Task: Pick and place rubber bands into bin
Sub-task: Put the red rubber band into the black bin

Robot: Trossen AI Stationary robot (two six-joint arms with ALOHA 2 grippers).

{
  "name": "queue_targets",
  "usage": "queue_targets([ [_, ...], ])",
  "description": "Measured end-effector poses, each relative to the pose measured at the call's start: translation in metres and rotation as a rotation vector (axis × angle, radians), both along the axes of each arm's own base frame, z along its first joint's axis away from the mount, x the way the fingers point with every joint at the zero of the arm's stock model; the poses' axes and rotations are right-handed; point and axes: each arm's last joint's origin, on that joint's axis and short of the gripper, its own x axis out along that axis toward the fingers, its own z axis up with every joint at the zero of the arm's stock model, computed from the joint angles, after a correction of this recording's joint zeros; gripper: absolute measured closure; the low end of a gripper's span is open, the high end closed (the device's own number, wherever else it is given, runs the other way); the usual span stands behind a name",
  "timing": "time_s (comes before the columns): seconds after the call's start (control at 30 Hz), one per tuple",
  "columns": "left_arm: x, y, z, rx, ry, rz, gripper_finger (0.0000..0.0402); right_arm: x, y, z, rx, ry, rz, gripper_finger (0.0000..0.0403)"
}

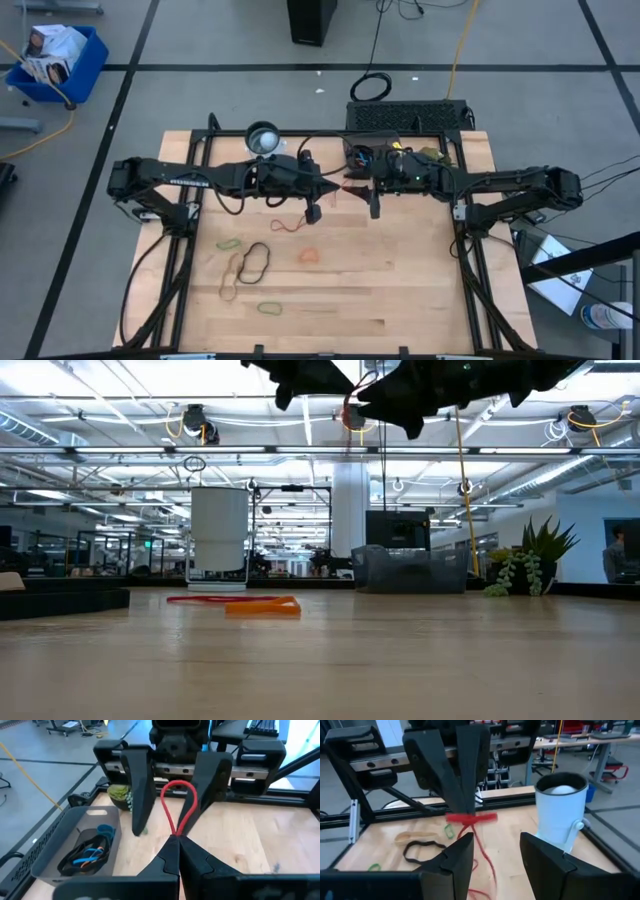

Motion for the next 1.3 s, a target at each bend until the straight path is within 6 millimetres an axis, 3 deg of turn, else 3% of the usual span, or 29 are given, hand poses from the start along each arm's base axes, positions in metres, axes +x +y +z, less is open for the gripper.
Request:
queue_targets([
  [1.0, 0.004, 0.000, 0.014, 0.035, -0.143, -0.034, 0.0401, 0.009, 0.020, 0.006, 0.022, -0.106, 0.072, 0.0249],
  [1.3, 0.004, 0.000, 0.015, 0.036, -0.154, -0.034, 0.0400, 0.012, 0.019, 0.002, 0.030, -0.100, 0.071, 0.0320],
])
